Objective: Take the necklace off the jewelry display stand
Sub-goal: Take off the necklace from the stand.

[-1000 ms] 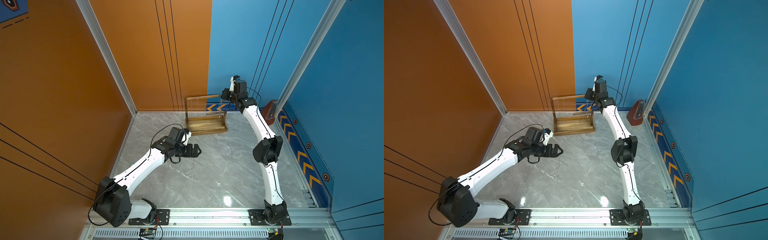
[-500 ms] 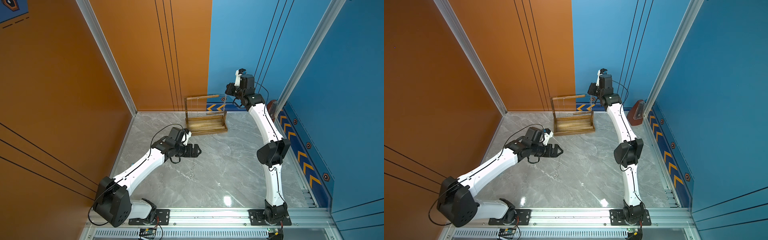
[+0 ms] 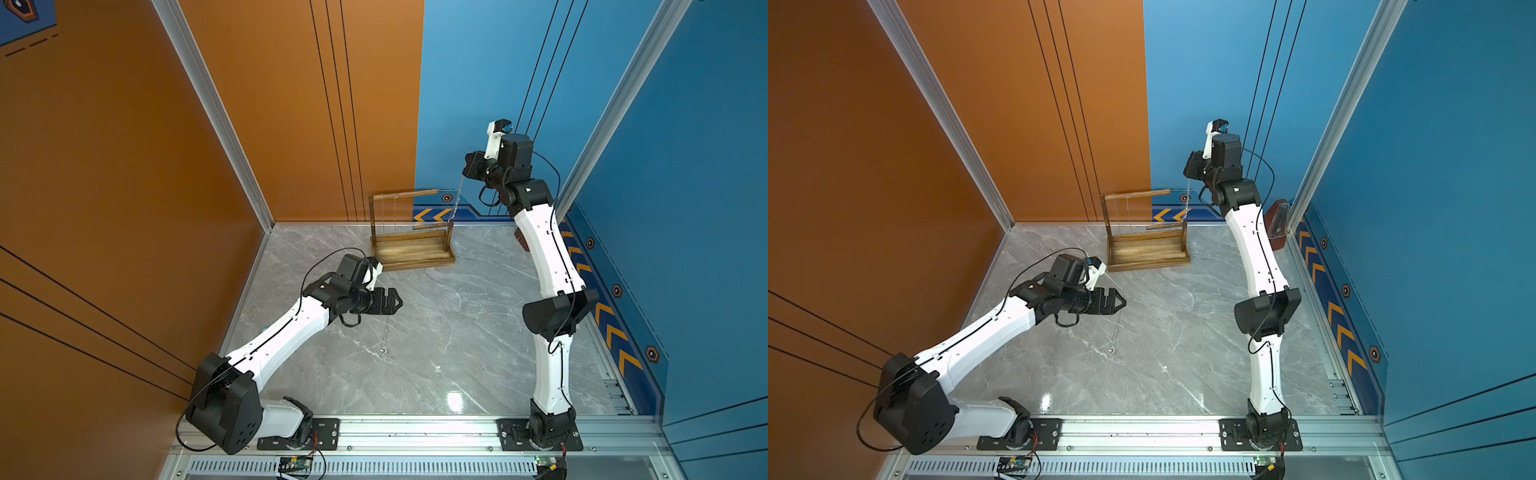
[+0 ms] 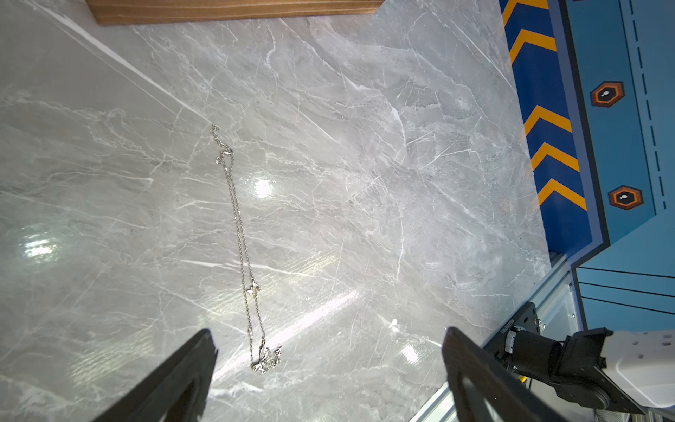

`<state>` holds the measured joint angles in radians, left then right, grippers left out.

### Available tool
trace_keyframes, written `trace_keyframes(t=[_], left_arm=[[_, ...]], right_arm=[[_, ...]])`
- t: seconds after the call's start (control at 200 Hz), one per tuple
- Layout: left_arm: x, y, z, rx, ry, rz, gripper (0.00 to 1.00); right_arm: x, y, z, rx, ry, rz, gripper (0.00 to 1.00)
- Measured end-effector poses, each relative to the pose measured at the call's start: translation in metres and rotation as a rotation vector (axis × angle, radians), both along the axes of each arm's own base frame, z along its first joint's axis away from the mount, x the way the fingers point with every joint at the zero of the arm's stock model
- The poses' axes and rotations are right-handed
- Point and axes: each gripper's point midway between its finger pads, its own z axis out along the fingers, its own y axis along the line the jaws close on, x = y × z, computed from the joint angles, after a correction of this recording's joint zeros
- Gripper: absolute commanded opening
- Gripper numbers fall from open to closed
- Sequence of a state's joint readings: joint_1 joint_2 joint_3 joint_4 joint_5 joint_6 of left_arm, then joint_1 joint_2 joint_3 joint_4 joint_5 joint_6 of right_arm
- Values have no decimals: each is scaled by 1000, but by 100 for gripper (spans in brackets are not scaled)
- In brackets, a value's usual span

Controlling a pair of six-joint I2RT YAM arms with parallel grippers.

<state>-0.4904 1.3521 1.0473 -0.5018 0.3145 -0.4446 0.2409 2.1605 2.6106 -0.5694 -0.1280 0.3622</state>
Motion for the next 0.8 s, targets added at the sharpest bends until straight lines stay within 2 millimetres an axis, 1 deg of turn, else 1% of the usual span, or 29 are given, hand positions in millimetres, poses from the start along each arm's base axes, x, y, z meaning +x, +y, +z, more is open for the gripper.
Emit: trace_keyframes(t=[0.145, 0.28, 0.38, 0.455, 0.565, 0.641, 0.801], left_arm=[[1, 2, 4, 4, -18, 9, 99], [0, 4, 12, 1, -47, 9, 98], [-1, 5, 26, -21, -97, 4, 98], [-6, 7, 36, -40, -145, -1, 98], [-12, 10, 51, -68, -214, -11, 98], [-14, 10, 61, -87, -261, -18, 98], [-24, 0, 79, -136, -351, -83, 98]], right_arm=[[-20, -4, 15, -14, 3, 5, 0], [-47, -10, 37, -19, -8, 15, 0], [-69, -11, 48, -14, -6, 36, 0], [-85, -11, 55, -10, -6, 56, 0], [-104, -10, 58, -8, 4, 81, 0], [-118, -6, 57, -7, 19, 105, 0], [-150, 7, 54, -5, 42, 170, 0]])
